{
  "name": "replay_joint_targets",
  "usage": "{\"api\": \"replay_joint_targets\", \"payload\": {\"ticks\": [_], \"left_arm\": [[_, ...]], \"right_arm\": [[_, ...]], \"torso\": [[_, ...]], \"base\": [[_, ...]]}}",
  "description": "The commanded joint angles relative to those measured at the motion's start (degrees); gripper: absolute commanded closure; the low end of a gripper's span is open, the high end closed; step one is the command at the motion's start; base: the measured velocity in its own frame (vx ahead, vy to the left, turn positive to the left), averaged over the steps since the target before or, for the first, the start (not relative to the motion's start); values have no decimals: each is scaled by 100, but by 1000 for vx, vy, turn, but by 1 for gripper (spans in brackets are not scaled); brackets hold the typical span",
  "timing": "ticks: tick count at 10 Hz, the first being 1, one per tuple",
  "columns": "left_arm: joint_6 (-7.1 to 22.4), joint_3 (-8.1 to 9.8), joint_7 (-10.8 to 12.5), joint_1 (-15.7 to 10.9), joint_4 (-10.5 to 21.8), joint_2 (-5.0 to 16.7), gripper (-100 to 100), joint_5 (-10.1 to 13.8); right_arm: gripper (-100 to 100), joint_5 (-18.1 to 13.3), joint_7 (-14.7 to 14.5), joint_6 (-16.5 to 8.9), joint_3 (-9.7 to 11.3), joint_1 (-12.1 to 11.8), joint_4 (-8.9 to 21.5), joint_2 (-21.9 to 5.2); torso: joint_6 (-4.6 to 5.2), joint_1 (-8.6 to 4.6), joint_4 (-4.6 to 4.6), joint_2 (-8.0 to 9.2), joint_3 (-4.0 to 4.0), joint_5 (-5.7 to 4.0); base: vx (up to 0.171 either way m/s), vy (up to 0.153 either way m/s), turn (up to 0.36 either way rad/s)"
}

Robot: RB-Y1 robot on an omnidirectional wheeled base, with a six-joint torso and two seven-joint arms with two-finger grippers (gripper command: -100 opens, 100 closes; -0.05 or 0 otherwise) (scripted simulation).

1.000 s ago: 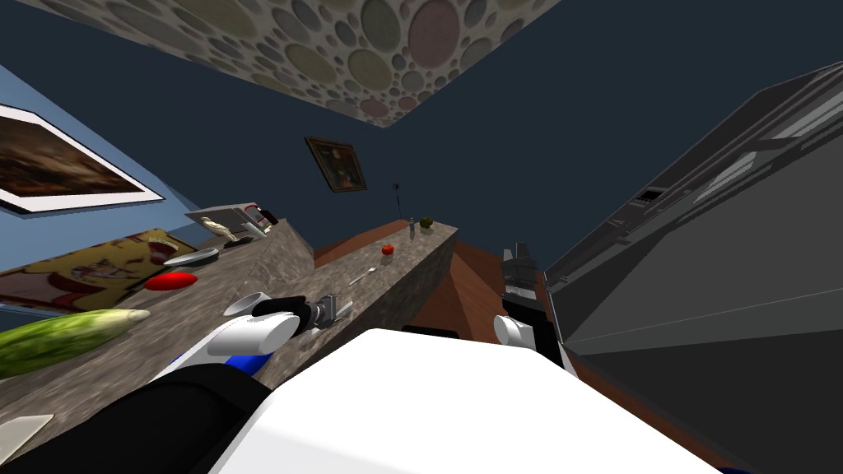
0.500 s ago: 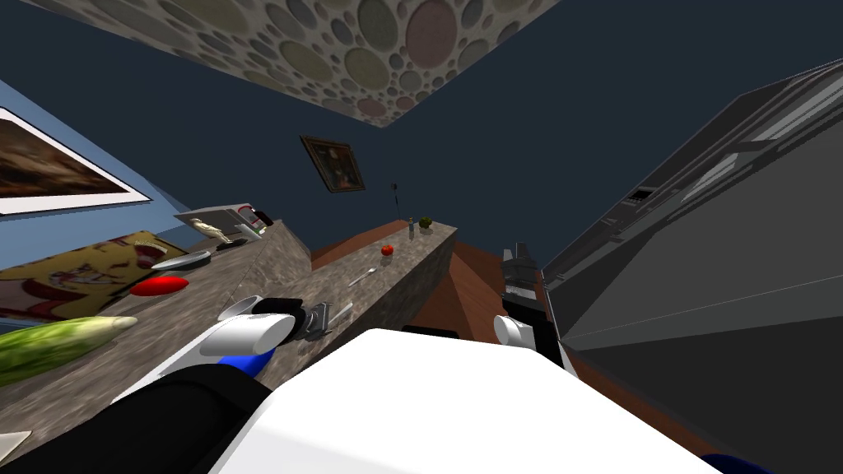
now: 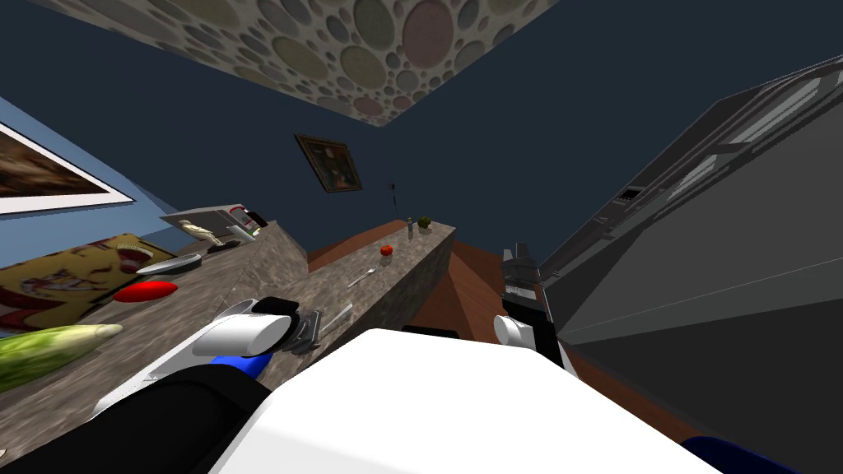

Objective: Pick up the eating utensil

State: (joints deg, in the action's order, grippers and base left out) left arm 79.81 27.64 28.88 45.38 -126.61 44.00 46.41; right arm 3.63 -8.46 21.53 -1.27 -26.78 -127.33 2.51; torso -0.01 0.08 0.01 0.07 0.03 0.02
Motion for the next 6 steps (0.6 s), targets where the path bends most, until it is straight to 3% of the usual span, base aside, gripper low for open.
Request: {"api": "replay_joint_targets", "payload": {"ticks": [1,2,3,4,6], "left_arm": [[184,-11,36,23,32,64,-100,3],[118,4,26,25,-6,38,-100,7],[145,2,35,27,-7,41,0,5],[41,-39,-41,-41,218,4,-100,-39],[-61,-80,-115,-108,443,-33,-100,-84]], "right_arm": [[0,0,0,0,0,0,0,0],[0,0,0,0,0,0,0,0],[0,0,0,0,0,0,0,0],[0,0,0,0,0,0,0,0],[0,0,0,0,0,0,0,0]], "torso": [[0,0,0,0,0,0],[0,-1,0,-1,0,0],[0,-4,0,-3,-1,0],[0,-6,-1,-4,-2,-1],[1,-11,1,3,1,-2]], "base": [[-12,13,-40],[-5,5,-12],[0,0,0],[-16,-14,-88],[-29,-18,-81]]}}
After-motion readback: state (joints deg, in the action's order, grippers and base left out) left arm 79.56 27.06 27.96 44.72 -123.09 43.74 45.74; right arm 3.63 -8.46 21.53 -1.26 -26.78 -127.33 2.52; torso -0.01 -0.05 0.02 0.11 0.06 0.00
